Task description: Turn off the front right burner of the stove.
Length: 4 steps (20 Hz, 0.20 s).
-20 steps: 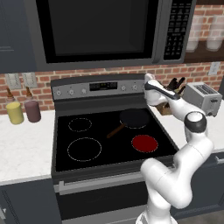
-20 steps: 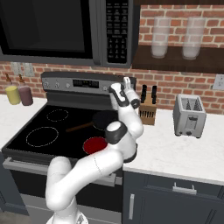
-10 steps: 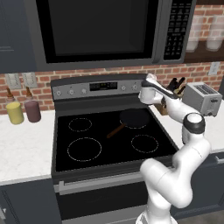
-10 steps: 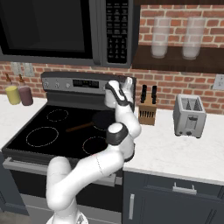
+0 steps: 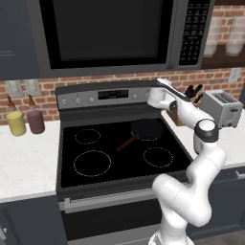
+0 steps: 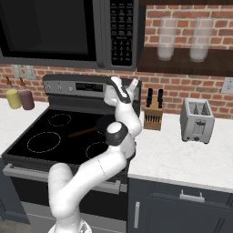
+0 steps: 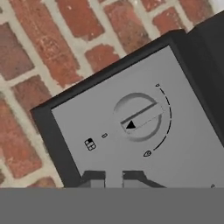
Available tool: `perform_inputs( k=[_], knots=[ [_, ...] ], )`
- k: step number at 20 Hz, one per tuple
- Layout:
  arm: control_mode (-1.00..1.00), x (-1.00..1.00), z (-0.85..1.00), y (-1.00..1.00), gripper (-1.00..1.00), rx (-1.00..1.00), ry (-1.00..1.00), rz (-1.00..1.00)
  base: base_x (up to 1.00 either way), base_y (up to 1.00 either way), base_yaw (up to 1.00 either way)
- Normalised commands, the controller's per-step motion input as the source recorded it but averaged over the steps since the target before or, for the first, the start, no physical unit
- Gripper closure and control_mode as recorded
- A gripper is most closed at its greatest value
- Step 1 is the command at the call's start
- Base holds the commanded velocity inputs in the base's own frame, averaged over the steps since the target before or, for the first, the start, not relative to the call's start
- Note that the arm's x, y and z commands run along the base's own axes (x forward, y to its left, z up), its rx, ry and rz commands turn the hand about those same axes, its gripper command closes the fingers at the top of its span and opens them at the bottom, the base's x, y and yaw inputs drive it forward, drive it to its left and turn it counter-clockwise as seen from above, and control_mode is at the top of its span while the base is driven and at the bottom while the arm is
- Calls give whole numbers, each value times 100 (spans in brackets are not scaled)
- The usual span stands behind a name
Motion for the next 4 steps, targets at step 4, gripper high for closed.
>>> perform_inputs(
  k=[4],
  knots=[
    [-100, -23, 0, -31, -100, 0, -6, 0, 0, 0, 0]
  ],
)
